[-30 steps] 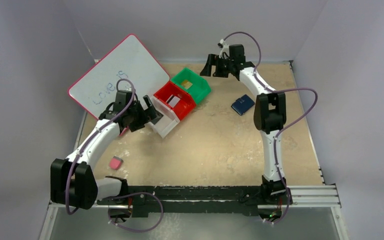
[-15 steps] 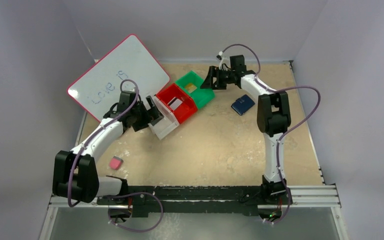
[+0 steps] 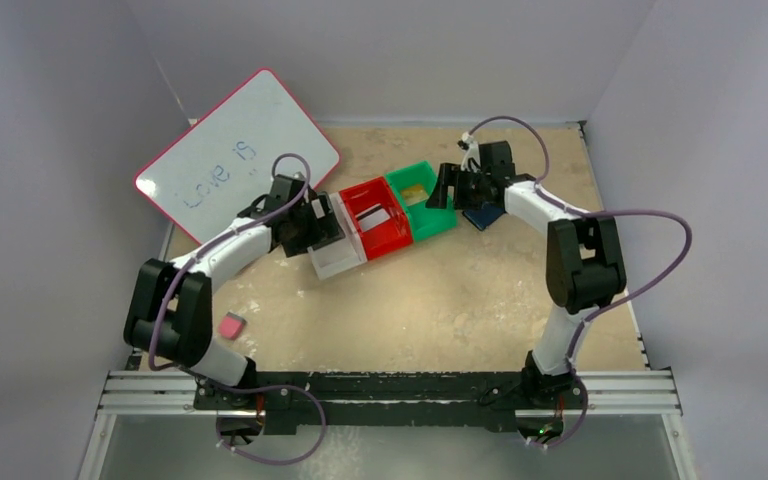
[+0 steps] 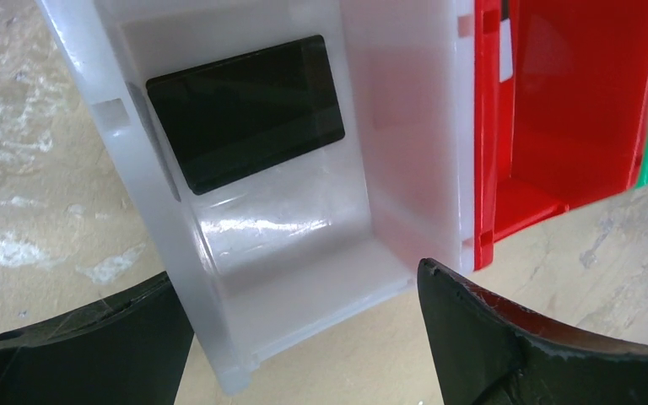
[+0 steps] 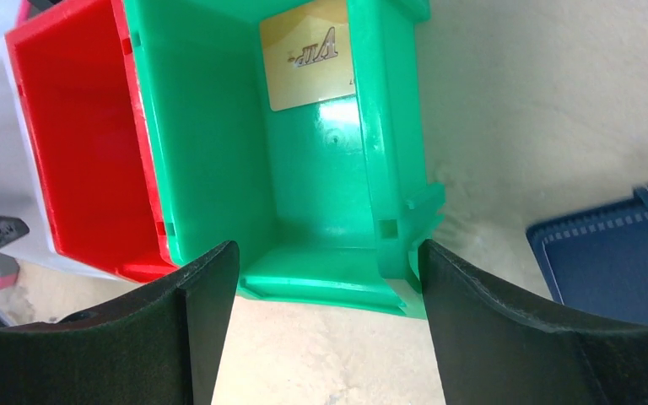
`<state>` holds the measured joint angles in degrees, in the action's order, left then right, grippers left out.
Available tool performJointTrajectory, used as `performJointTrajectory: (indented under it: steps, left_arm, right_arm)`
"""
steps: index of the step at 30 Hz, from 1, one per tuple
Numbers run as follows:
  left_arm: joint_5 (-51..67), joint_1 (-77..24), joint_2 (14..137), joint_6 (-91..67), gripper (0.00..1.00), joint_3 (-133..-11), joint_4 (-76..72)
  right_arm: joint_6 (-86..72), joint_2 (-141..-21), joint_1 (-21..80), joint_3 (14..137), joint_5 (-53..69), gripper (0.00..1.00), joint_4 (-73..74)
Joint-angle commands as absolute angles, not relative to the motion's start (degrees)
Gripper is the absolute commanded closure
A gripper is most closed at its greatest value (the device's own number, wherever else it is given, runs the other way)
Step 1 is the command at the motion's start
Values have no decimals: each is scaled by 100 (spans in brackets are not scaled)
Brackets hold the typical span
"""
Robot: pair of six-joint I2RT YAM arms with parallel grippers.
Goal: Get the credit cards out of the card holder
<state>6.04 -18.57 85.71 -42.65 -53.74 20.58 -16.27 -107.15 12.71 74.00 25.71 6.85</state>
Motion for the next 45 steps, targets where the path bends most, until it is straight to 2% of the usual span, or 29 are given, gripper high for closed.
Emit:
performJointTrajectory:
  steps: [1,5,8,15,22,27,32,38,42,45]
  left_arm:
    - [797,-2031,8963,-4215,6,-5984,1401]
    - [645,-2048,9375,-4112,6,-6349,1380]
    - [548,-2052,9644,-4092,6,-6592,1365]
    - [184,-2050,10081,-3890,7,-7105,1630]
    - [-188,-2048,10467,-3464,7,-7808,2224]
    - [-383,-2051,10317,-3368,6,-7750,2348]
    - [-478,-2055,10024,-3310,5,-7653,2382]
    - [-699,-2050,9893,-3119,6,-7737,2844]
    - [-912,-2049,9388,-3071,5,-7550,2917]
    - [-1052,-2048,8964,-3094,4,-7426,3030]
  right_arm:
    - [-2048,-10138,1429,6945,2334,21,320]
    - [-2088,-9870,1419,6729,1831,19,347]
    - [-2128,-9782,1412,6740,1159,12,502]
    - [-1830,-9525,1155,7064,875,3,849]
    - [-1756,-9283,931,7126,663,0,1035]
    - [-2070,-9129,614,7198,-337,0,1086]
    - [-2558,-9828,545,7857,-1600,0,1520]
    - [-2863,-11251,541,8909,-1683,0,2113]
    - [-2856,-11698,552,9014,-1761,0,2201]
    - [-2941,-11579,562,8544,-1832,0,2113]
